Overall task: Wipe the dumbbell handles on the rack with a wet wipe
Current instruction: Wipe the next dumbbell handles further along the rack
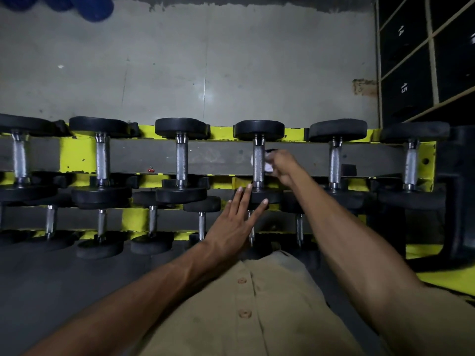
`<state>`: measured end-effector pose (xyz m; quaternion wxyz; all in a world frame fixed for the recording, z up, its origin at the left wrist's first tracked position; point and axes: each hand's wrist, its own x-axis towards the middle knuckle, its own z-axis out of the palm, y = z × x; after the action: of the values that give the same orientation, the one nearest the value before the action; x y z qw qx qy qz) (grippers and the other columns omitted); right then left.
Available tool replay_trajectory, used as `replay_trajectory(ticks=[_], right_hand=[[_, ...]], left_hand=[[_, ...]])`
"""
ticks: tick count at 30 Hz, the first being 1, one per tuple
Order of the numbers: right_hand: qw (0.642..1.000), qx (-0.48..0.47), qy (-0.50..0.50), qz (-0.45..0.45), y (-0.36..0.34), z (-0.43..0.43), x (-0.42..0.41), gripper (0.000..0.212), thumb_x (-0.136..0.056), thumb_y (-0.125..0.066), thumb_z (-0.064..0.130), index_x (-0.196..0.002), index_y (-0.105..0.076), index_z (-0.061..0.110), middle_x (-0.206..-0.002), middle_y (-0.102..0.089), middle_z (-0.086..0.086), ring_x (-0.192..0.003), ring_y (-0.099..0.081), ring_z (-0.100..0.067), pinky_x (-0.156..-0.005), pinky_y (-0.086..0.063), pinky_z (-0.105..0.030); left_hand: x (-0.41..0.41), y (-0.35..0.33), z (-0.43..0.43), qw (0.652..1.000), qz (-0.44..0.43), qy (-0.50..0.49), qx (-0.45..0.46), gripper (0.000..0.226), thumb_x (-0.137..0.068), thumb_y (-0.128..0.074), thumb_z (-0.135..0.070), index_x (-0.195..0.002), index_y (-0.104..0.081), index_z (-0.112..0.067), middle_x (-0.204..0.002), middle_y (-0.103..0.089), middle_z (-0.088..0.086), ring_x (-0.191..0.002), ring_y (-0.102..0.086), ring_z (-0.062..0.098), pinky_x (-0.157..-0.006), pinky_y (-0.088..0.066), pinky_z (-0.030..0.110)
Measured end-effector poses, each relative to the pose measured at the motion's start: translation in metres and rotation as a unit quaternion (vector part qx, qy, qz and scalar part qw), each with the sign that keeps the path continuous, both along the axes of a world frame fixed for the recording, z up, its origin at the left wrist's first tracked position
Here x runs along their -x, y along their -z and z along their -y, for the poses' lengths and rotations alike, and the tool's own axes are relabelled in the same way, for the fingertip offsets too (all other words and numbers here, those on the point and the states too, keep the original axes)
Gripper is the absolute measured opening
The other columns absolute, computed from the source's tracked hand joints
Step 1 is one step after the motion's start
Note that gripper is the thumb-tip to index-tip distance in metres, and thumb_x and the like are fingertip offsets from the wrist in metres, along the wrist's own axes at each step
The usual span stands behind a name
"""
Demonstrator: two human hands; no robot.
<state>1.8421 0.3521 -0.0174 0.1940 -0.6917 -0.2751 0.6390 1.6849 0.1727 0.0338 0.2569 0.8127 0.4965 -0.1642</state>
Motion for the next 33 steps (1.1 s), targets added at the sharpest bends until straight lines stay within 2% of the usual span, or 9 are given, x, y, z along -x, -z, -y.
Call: replay_trajectory(ticks=[6,10,12,16,19,21,24,30,33], right_hand=[[0.952,0.064,0.197,-0.223,-0.008,-0.025,0.019,0.035,-0.106,-0.030,0.018,-0.106,-0.063,0.008,-0.101,-0.074,-0.018,-0.090,-0.071,-0.035,-0.086,-0.054,-0.054],[0.955,0.002,0.251,-0.157,-0.006,-0.010,0.030,0.025,-0.103,-0.039,0.008,-0.094,-0.061,0.010,-0.080,-0.071,-0.012,-0.066,-0.070,-0.022,-0.066,-0.056,-0.041],[0.960,-0.110,0.258,-0.018,-0.004,0.003,0.035,0.023,-0.095,-0.056,0.002,-0.076,-0.059,0.015,-0.063,-0.064,0.000,-0.053,-0.057,-0.010,-0.057,-0.047,-0.031],[0.901,-0.343,0.064,0.259,-0.005,0.023,0.038,0.008,-0.089,-0.064,0.006,-0.084,-0.063,0.012,-0.090,-0.064,0.000,-0.077,-0.054,-0.013,-0.062,-0.042,-0.023],[0.779,-0.470,-0.193,0.367,-0.008,0.029,0.026,0.010,-0.093,-0.061,0.007,-0.099,-0.065,0.014,-0.104,-0.058,0.000,-0.092,-0.049,-0.014,-0.060,-0.039,-0.019],[0.678,-0.503,-0.349,0.406,-0.007,0.032,0.015,0.021,-0.092,-0.063,0.008,-0.110,-0.069,0.015,-0.115,-0.062,0.001,-0.102,-0.050,-0.018,-0.064,-0.045,-0.025],[0.619,-0.448,-0.512,0.392,-0.018,0.034,0.006,0.021,-0.091,-0.064,0.012,-0.110,-0.069,0.018,-0.113,-0.065,0.000,-0.100,-0.061,-0.022,-0.070,-0.056,-0.039],[0.656,-0.288,-0.638,0.282,-0.045,0.030,0.009,0.013,-0.091,-0.058,0.019,-0.093,-0.071,0.020,-0.090,-0.071,-0.006,-0.079,-0.065,-0.025,-0.066,-0.051,-0.033],[0.741,-0.248,-0.576,0.239,-0.062,0.030,-0.005,0.024,-0.088,-0.057,0.008,-0.101,-0.076,0.014,-0.104,-0.074,-0.006,-0.096,-0.067,-0.022,-0.076,-0.050,-0.031]], left_hand=[[-0.001,0.000,0.001,1.000,-0.005,-0.002,-0.006,0.105,-0.095,-0.048,0.005,-0.161,0.029,-0.025,-0.159,0.044,0.025,-0.152,0.031,0.046,-0.129,-0.012,0.056],[0.000,0.002,0.002,1.000,-0.002,0.003,-0.015,0.107,-0.094,-0.048,0.006,-0.161,0.030,-0.026,-0.159,0.044,0.025,-0.152,0.031,0.046,-0.129,-0.013,0.057],[0.001,0.003,0.002,1.000,0.001,0.000,-0.017,0.107,-0.094,-0.047,0.006,-0.161,0.030,-0.026,-0.160,0.044,0.025,-0.152,0.031,0.046,-0.129,-0.013,0.057],[-0.001,0.004,0.004,1.000,0.005,-0.007,-0.022,0.106,-0.096,-0.049,0.003,-0.161,0.030,-0.026,-0.160,0.043,0.025,-0.152,0.031,0.046,-0.128,-0.013,0.056],[-0.001,0.005,0.004,1.000,0.008,-0.008,-0.026,0.109,-0.095,-0.052,0.004,-0.160,0.031,-0.026,-0.159,0.046,0.024,-0.152,0.033,0.045,-0.128,-0.013,0.056],[-0.001,0.006,0.004,1.000,0.010,-0.008,-0.025,0.111,-0.095,-0.053,0.004,-0.160,0.031,-0.026,-0.159,0.046,0.024,-0.152,0.033,0.045,-0.129,-0.015,0.057],[0.000,0.004,0.004,1.000,0.012,-0.006,-0.027,0.110,-0.094,-0.053,0.003,-0.161,0.029,-0.026,-0.160,0.044,0.025,-0.153,0.030,0.046,-0.128,-0.017,0.057],[-0.001,0.006,0.007,0.998,0.033,-0.028,-0.038,0.113,-0.095,-0.062,-0.003,-0.163,0.025,-0.026,-0.162,0.041,0.023,-0.154,0.029,0.044,-0.130,-0.012,0.056],[-0.006,0.000,0.010,0.998,0.036,-0.013,-0.056,0.104,-0.098,-0.059,-0.012,-0.165,0.021,-0.020,-0.162,0.039,0.025,-0.154,0.030,0.042,-0.130,-0.004,0.056]])
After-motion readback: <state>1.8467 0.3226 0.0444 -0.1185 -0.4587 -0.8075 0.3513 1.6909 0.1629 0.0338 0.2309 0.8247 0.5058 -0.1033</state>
